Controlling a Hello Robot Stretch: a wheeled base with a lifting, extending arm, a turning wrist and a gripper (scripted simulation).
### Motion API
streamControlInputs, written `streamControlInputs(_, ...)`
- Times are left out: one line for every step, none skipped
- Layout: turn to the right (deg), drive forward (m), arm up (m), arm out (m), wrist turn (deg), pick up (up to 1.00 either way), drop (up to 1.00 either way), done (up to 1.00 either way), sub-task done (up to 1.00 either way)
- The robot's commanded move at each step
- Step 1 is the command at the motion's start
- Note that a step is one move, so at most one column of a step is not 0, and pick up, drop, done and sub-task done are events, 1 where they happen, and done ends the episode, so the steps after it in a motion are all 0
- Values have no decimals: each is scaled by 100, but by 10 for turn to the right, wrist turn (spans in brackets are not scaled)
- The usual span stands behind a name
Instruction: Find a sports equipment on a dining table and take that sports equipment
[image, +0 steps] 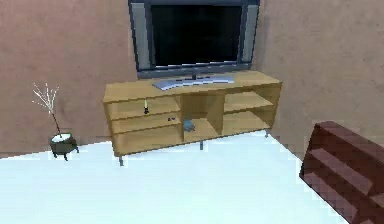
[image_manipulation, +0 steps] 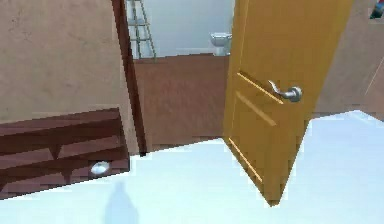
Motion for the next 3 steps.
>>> streamControlInputs(-450, 0, 0, 0, 0, 0, 0, 0, 0)
streamControlInputs(-240, 0, 0, 0, 0, 0, 0, 0, 0)
streamControlInputs(0, 100, 0, 0, 0, 0, 0, 0, 0)
